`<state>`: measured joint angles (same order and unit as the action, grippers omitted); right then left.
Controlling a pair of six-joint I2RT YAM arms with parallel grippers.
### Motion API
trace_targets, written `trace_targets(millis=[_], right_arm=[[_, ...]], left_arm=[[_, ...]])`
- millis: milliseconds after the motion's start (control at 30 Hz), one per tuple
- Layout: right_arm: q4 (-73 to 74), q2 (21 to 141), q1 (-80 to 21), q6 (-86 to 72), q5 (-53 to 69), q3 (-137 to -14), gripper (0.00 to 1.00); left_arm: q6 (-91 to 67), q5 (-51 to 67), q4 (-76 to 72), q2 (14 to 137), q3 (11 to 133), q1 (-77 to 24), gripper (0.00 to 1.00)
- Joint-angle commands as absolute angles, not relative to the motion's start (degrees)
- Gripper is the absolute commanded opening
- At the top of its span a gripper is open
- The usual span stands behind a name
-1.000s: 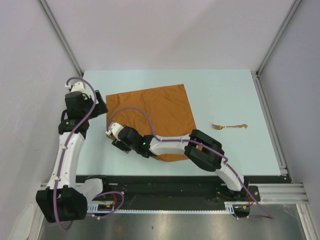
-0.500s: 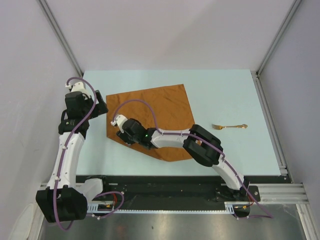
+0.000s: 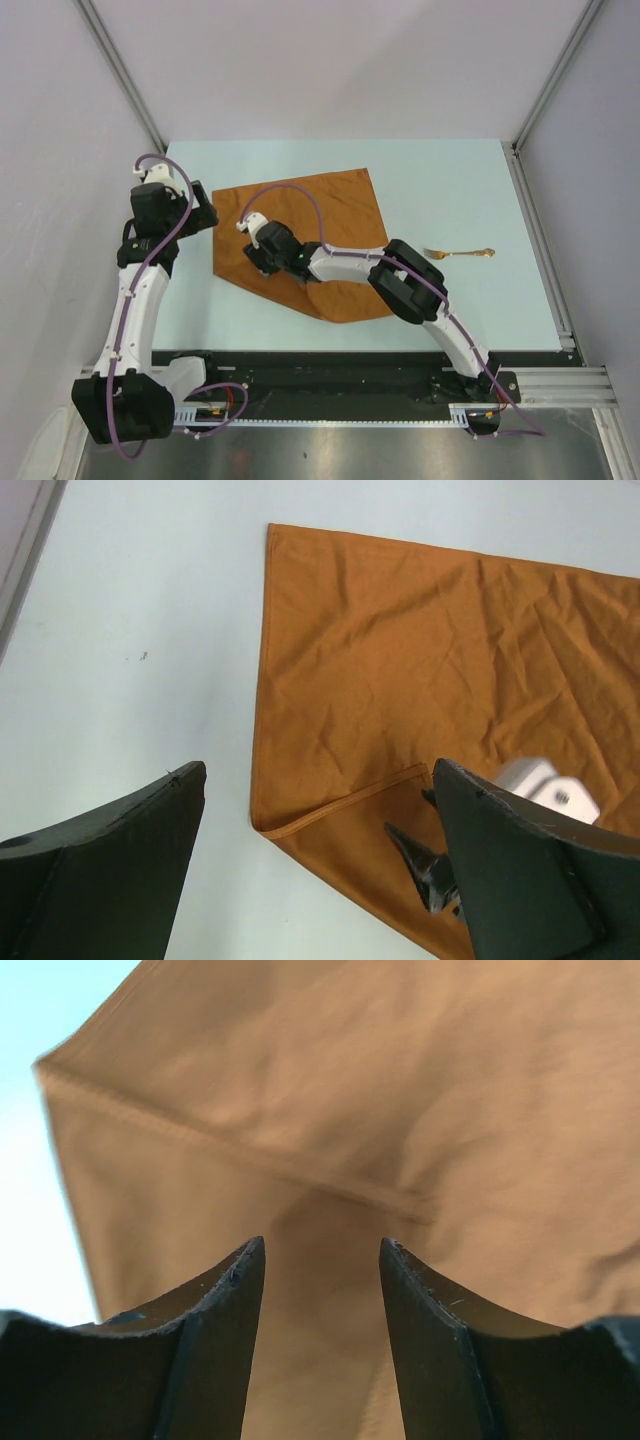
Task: Fold the napkin, place the utensils inside, and roll it up
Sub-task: Fold the napkin
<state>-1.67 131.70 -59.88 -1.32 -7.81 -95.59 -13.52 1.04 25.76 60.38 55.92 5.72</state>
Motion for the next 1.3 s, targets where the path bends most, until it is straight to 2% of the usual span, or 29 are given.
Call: trace_targets(millis=[0,333,533,733,867,1033,1267], right_arm=[[-3.3,133.7,-57.8,-4.4,-5.8,-100.2,0.54],[-3.0,135.9,-55.0,-5.7,-3.7,-101.7,0.53],[-2.7,136.6,-55.5,-5.4,-3.6,-101.3,0.48],[-2.5,136.1,-56.2,-5.2,-5.6,-100.5,0.41],[-3.1,134.9,-56.4,-5.1,-8.3,-99.1,0.29],[-3.6,132.5,-57.6,-4.1,-12.1,-98.0,0.26],[-3.7,128.2,-59.8,-2.6,-16.3,-96.7,0.13]], left_arm=[[-14.2,3.5,23.6,60.2,55.5,6.2,1.00],[-14.1,4.3,23.5,60.3,55.4,6.2,1.00],[-14.1,4.3,23.4,60.4,55.4,6.2,1.00],[-14.1,4.7,23.4,60.6,55.4,6.2,1.00],[-14.1,4.7,23.3,60.6,55.4,6.2,1.00],[-14.1,4.9,23.3,60.6,55.4,6.2,1.00],[-14.2,5.0,23.3,60.6,55.4,6.2,1.00]])
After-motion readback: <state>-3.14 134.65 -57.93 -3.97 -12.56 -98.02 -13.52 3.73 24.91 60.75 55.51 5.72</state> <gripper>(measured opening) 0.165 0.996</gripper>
